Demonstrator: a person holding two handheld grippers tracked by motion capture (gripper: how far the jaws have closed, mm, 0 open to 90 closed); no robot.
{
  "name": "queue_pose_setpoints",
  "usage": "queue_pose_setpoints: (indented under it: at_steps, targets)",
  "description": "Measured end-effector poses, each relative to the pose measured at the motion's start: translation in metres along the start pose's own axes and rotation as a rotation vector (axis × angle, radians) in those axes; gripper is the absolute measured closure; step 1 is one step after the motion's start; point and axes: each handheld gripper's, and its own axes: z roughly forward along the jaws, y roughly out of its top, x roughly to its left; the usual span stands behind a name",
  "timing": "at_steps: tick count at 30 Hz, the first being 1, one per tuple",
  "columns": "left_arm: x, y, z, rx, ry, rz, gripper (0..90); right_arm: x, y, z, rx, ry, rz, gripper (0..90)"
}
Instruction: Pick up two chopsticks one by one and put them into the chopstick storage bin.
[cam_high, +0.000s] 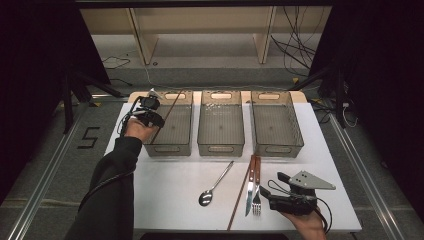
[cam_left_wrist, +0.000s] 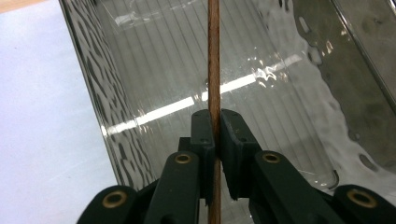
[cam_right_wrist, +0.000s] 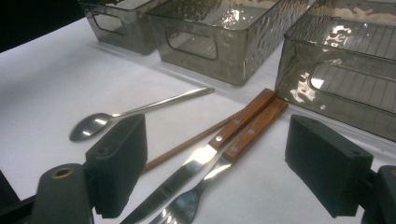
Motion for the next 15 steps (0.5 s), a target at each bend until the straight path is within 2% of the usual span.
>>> queue_pose_setpoints:
  at_steps: [1,2,4,7,13,15]
  targets:
    - [0.0,-0.001,0.0,0.0,0.0,-0.004,80.5,0.0,0.0,0.0,0.0,0.0,0.001,21.6]
    - [0.001,-0.001,0.0,0.003,-0.005,-0.006,72.4,0.0,0.0,0.0,0.001,0.0,0.004,21.6]
    - [0.001,-0.002,-0.002,-0.012,-0.016,-0.011,64.7,0.0,0.0,0.0,0.0,-0.001,0.002,21.6]
    - [0.0,-0.004,-0.011,-0.05,-0.078,-0.033,53.2,0.0,0.0,0.0,0.0,-0.001,0.002,21.6]
    - [-0.015,-0.009,-0.039,-0.125,-0.153,-0.031,34.6,0.0,0.0,0.0,-0.002,-0.001,0.006,21.6]
    - [-0.024,-0.013,-0.049,-0.153,-0.158,-0.007,30.5,0.0,0.0,0.0,-0.001,-0.002,0.006,21.6]
